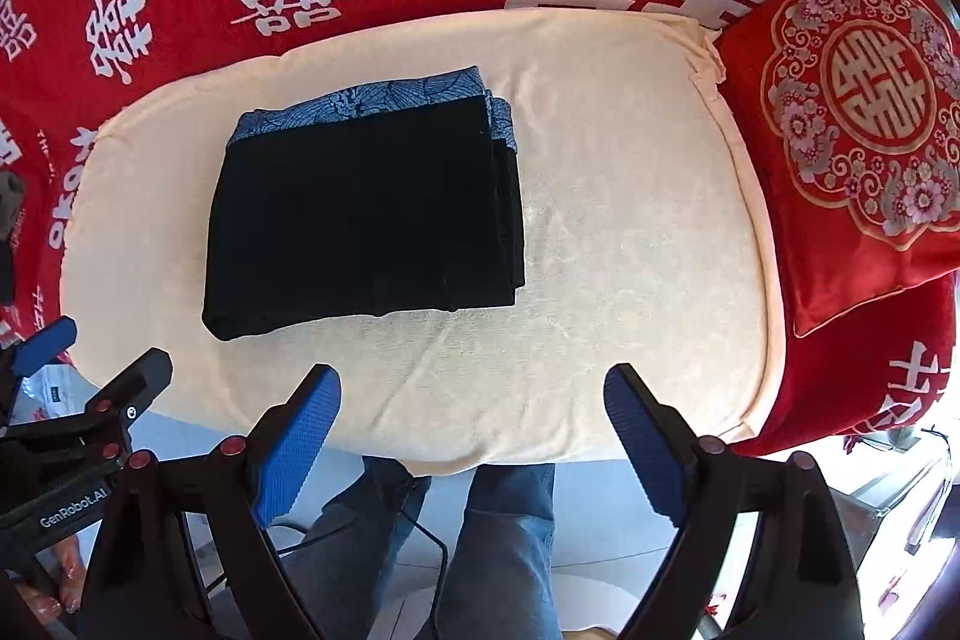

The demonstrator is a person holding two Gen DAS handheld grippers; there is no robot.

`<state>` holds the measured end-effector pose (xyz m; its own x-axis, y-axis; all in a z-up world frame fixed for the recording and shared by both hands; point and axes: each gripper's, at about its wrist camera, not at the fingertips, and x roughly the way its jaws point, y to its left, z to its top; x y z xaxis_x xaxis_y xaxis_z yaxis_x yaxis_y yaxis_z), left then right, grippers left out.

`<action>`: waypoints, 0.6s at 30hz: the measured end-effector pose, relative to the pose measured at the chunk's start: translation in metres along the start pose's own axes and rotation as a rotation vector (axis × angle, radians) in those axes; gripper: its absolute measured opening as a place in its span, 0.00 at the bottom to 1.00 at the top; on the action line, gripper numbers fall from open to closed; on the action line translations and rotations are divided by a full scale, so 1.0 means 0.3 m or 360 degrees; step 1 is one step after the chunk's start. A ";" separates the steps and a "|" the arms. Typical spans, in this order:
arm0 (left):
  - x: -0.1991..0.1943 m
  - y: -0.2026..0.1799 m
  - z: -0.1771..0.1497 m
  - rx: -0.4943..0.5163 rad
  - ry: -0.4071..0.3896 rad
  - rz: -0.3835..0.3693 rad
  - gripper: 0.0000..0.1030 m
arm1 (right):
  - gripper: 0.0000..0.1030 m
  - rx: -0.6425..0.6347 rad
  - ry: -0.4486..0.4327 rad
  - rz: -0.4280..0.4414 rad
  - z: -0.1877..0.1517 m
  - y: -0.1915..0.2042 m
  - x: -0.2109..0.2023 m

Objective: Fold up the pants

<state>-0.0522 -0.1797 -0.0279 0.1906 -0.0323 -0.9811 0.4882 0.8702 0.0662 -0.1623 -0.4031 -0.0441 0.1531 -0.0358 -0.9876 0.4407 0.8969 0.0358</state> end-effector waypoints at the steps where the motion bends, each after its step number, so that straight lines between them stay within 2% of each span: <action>1: -0.001 0.000 0.000 0.0002 0.0001 0.0000 0.99 | 0.89 0.0004 -0.0002 0.0002 0.000 0.000 -0.002; 18: -0.019 0.006 0.010 -0.0003 -0.0019 -0.0026 0.99 | 0.89 -0.0036 -0.0010 -0.0004 0.001 0.035 -0.006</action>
<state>-0.0498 -0.1795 -0.0215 0.1927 -0.0521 -0.9799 0.4899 0.8703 0.0501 -0.1576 -0.3939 -0.0418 0.1576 -0.0410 -0.9867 0.4212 0.9065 0.0296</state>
